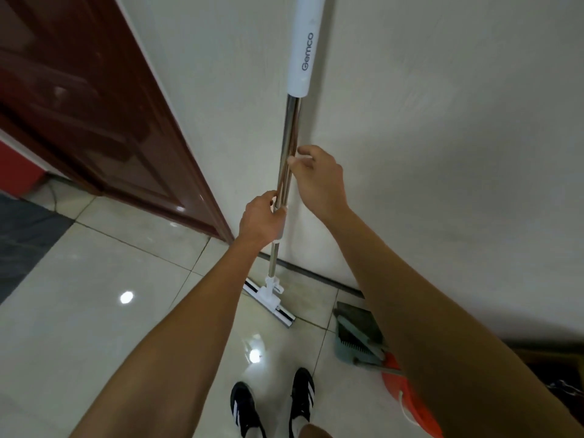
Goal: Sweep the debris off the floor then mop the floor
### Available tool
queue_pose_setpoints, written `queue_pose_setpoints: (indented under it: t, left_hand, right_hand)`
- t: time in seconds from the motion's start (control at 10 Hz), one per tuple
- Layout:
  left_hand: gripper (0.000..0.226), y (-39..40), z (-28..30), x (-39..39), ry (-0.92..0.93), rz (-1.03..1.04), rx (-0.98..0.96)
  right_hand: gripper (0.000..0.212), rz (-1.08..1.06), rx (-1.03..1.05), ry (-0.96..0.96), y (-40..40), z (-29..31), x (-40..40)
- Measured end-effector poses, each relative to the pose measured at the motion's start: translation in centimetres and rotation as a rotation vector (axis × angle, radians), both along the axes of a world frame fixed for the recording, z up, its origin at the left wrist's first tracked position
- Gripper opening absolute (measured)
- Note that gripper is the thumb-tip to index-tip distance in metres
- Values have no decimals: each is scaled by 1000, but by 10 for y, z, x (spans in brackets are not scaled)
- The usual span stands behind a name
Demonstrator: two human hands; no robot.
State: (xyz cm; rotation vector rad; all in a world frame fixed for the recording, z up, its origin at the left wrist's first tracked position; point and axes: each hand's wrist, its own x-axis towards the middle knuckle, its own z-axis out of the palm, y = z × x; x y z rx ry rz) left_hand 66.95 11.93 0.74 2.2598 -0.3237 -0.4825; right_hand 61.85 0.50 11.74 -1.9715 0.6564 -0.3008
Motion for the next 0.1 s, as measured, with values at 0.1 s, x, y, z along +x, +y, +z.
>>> queue_pose_setpoints:
  t: [0.1]
  left_hand:
    - [49,5,16,5,-9,-7,45]
  right_hand:
    - [40,34,-7,89,-9,-3,-8]
